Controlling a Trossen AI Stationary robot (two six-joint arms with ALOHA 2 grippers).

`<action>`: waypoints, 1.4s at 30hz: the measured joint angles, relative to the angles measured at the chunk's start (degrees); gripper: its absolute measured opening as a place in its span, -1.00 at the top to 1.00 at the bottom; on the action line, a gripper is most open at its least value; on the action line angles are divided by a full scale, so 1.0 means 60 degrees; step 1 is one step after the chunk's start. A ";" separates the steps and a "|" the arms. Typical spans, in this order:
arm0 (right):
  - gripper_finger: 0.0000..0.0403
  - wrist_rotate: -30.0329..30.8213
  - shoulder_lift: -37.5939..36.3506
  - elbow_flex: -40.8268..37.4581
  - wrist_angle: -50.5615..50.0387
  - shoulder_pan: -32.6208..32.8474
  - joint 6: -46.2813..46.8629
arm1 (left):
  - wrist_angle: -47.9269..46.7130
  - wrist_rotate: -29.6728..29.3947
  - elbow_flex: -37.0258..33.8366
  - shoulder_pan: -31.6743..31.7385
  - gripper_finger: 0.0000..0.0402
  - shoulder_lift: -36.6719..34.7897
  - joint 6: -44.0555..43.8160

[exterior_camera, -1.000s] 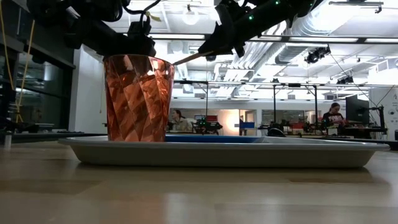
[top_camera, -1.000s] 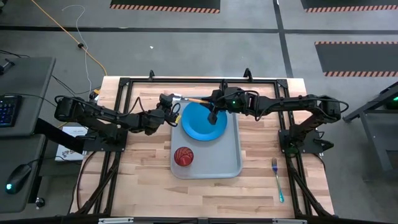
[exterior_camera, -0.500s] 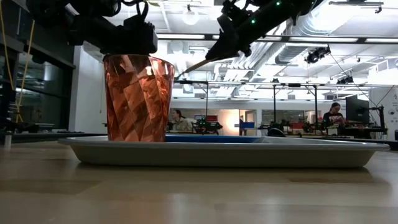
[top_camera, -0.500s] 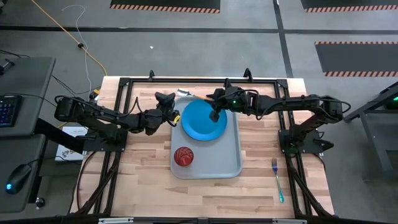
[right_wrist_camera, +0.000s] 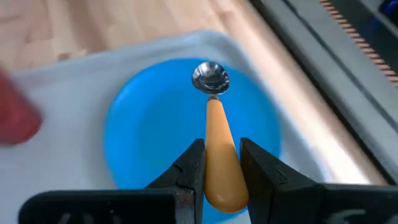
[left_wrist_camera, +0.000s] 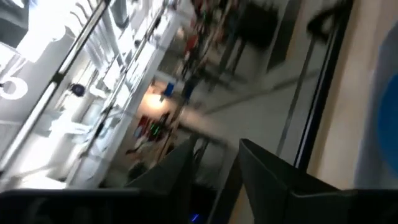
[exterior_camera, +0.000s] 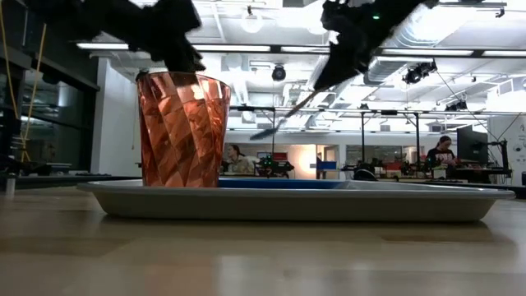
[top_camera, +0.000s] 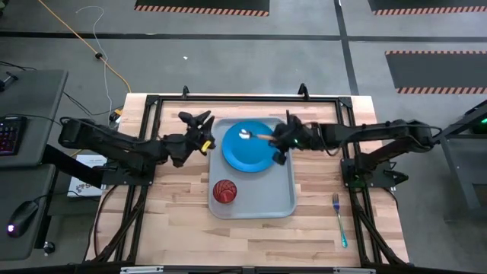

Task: Pick and place plate/cup/fork/spoon on tray
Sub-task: Put the yellow spoon on the gray serving tray to the left of the blue plate

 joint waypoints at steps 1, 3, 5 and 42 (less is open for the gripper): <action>0.70 -0.0020 -0.0157 -0.0280 0.0114 0.0186 0.0135 | -0.0142 0.0138 0.0000 -0.0129 0.37 -0.0223 -0.0209; 0.70 -0.0049 -0.0551 -0.1008 0.0590 0.0606 0.0489 | -0.0366 0.0567 -0.0002 -0.0427 0.30 -0.0716 -0.0775; 0.70 -0.0094 -0.1029 -0.1847 0.1461 0.1042 0.0675 | -0.0898 0.1312 -0.0001 -0.0669 0.25 -0.1261 -0.1556; 0.54 -0.2080 0.1878 -0.5549 0.9167 0.1790 -0.0267 | -0.2593 0.7614 -0.0007 -0.0681 0.16 -0.3324 -0.5528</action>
